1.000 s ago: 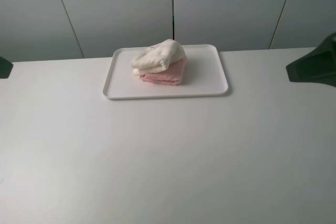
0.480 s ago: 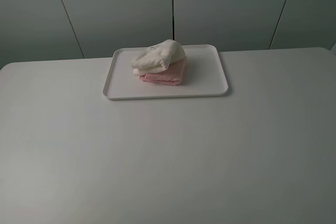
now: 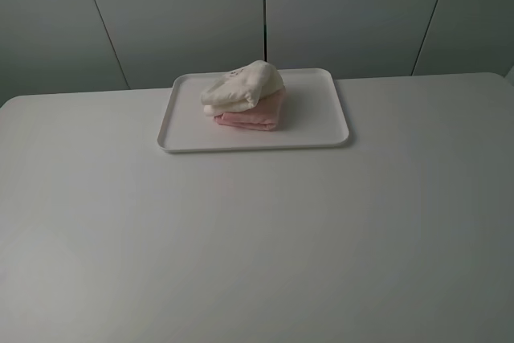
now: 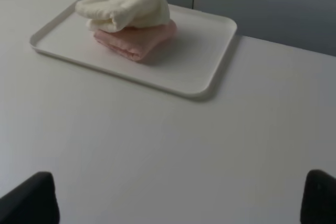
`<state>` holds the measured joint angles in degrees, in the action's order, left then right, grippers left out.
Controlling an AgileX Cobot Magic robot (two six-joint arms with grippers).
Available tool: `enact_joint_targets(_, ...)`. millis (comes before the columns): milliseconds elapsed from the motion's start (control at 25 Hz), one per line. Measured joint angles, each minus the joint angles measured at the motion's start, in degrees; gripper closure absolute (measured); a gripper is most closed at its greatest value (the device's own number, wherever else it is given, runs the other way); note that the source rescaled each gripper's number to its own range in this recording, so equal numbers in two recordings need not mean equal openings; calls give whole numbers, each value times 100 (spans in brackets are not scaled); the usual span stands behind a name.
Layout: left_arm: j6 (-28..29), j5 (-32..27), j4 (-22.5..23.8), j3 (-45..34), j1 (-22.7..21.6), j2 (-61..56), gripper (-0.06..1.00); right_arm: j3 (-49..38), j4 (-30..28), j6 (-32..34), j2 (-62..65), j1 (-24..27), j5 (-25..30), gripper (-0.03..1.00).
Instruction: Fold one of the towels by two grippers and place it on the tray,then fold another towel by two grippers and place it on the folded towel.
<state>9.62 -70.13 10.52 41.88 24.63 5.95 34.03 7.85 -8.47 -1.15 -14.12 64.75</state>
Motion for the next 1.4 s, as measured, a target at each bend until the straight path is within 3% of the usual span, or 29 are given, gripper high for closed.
enact_joint_targets(200, -91, 150, -444, -965, 0, -544, -4, -409, 24, -10, 94, 0, -17, -3)
enact_joint_targets(440, -470, 699, -465, -1232, 0, -595, -4, -462, 46, -10, 118, 0, -144, -3)
enact_joint_targets(960, -557, 779, -528, -1255, -44, -595, -4, -462, 46, -10, 118, 0, -144, -3)
enact_joint_targets(1160, -557, 779, -547, -1255, -638, -595, -4, -462, 46, -39, 118, 179, -144, -3)
enact_joint_targets(1400, -557, 779, -557, -1255, -1943, -595, -5, -462, 46, -77, 118, 1696, -144, -3)
